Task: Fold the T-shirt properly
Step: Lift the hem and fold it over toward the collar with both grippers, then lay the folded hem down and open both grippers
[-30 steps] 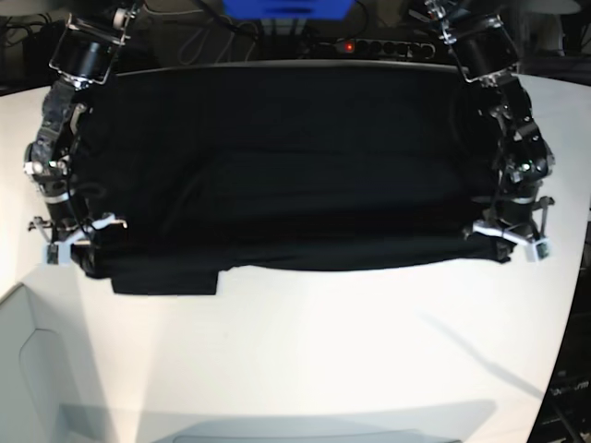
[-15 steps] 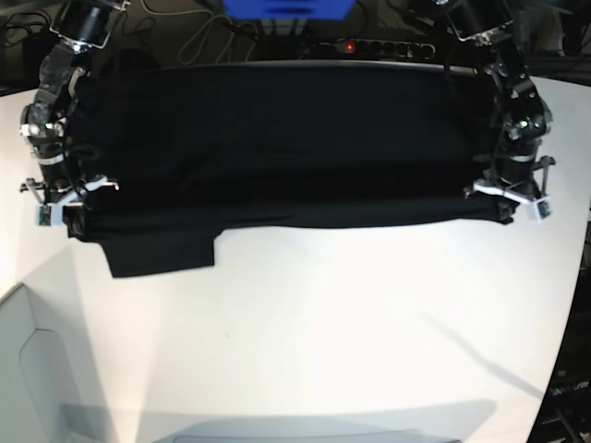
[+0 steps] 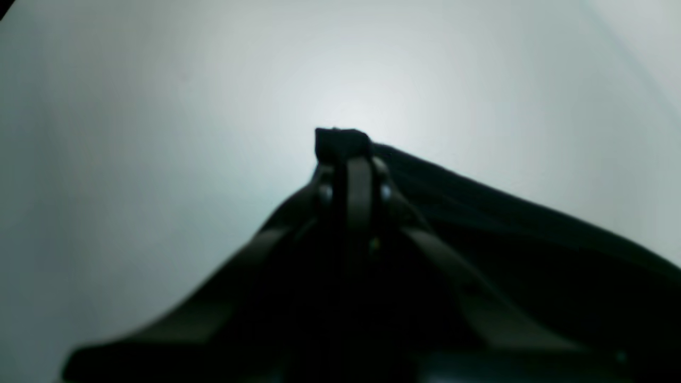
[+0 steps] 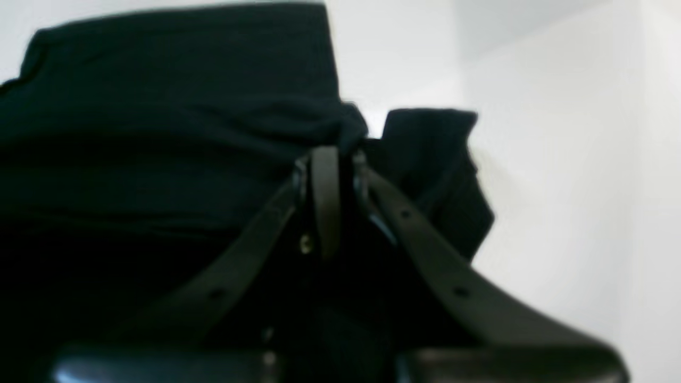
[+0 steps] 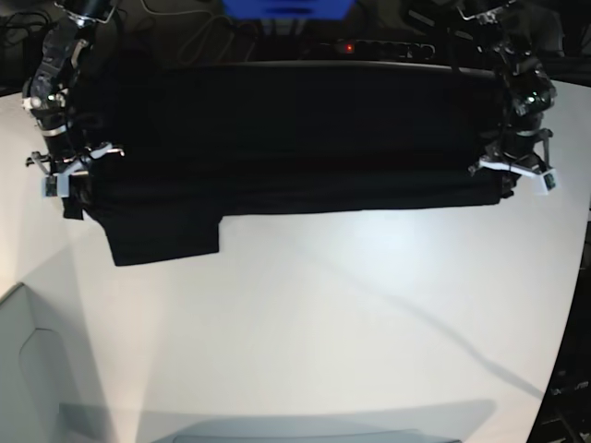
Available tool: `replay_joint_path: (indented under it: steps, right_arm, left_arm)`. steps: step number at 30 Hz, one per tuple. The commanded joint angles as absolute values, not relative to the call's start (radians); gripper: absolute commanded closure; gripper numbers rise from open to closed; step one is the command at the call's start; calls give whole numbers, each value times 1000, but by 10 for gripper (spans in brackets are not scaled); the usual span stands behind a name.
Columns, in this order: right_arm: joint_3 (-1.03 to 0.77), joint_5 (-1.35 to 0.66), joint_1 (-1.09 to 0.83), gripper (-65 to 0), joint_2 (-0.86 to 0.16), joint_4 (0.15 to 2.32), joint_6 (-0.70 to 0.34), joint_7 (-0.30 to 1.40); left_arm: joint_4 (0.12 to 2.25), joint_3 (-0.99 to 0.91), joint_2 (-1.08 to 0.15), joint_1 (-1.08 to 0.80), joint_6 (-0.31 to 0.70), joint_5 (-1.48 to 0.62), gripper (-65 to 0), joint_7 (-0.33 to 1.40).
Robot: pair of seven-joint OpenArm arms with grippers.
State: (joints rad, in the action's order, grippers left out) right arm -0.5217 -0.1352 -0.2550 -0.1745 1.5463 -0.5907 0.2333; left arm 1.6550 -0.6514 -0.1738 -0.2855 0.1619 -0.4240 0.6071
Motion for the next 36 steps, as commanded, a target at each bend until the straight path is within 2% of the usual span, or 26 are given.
replay_joint_path:
  steps: [1,11,27,36]
  right_arm:
    - [-529,-147,-260,0,-189,1578,-599,206]
    - [-529,-147,-337,0,-171,1699,-599,213]
    - [-573,-145,-397,0,-171,1701,-601,208]
    - [-568,-142,-401,0,-143,1666,-601,214]
  left_arm:
    - [1669,-659,-191,-285,160,-427,0,581]
    - [1693,-661,-191,-332,160,-429,0,581]
    - [1705,-708,-206,-387,160,-429,0,582]
    - [1624,-687,-208,-397,160,-429,0,582]
